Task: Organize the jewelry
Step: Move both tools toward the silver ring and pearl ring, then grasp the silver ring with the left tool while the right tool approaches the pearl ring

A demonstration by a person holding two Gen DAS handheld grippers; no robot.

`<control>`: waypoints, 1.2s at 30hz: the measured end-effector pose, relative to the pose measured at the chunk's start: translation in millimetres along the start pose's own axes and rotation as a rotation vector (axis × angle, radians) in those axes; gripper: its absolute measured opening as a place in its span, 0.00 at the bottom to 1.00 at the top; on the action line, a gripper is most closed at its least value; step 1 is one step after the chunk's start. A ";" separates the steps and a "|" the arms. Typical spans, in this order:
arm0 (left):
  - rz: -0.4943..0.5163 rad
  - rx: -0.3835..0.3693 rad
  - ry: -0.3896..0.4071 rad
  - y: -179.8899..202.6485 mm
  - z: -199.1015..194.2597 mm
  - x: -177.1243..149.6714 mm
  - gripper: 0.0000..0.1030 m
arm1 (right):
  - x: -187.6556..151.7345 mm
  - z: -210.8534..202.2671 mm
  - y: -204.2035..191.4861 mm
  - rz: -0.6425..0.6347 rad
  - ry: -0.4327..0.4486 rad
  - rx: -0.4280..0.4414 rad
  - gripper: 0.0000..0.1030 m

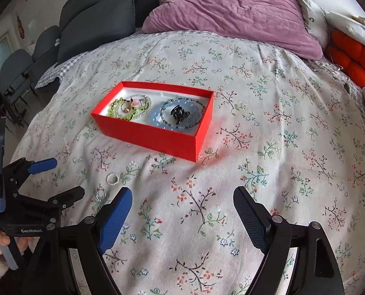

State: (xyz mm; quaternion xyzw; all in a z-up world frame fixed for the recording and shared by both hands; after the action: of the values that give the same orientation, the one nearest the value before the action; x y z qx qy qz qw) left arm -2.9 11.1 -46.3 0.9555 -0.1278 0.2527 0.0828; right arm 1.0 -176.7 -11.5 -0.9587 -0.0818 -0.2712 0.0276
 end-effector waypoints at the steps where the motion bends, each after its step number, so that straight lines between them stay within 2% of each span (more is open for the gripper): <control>1: 0.004 0.003 0.007 0.3 0.0 -3.5 0.92 | -4.5 1.0 -2.0 -0.016 -0.003 0.000 0.83; 6: 0.005 -0.037 0.023 2.7 3.5 -16.3 0.92 | -24.9 8.0 -9.7 -0.093 -0.012 -0.012 0.83; 11: 0.035 -0.095 0.038 12.6 9.2 -20.4 0.91 | -37.3 17.1 -10.8 -0.114 -0.011 -0.023 0.83; 14: 0.027 -0.144 0.036 18.7 12.7 -18.8 0.77 | -40.5 24.3 -11.1 -0.102 -0.029 -0.020 0.83; 16: 0.045 -0.153 0.036 24.6 15.7 -18.0 0.64 | -40.7 27.9 -13.9 -0.104 -0.034 -0.013 0.83; 18: 0.071 -0.152 0.039 29.0 17.7 -17.7 0.59 | -40.7 30.6 -17.4 -0.119 -0.035 -0.008 0.83; 26: 0.100 -0.204 0.038 35.0 22.4 -15.8 0.42 | -40.7 42.4 -18.7 -0.131 -0.059 -0.008 0.83; 36: 0.138 -0.184 0.046 39.7 24.0 -16.9 0.32 | -41.6 43.6 -19.3 -0.140 -0.057 -0.013 0.83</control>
State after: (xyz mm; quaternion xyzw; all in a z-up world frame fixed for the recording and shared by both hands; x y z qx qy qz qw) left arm -17.4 -28.8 -71.8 0.9267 -0.2141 0.2669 0.1555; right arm -14.8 -159.3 -70.3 -0.9581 -0.1477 -0.2455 -0.0002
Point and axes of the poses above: each gripper's, at about its wrist camera, not at the fingertips, and z roughly the way its jaws point, y to its right, x to its top, the point moved 2 cm from there along z, roughly the way its jaws point, and after that the axes turned 6 degrees about -x, right-handed, at the moved point
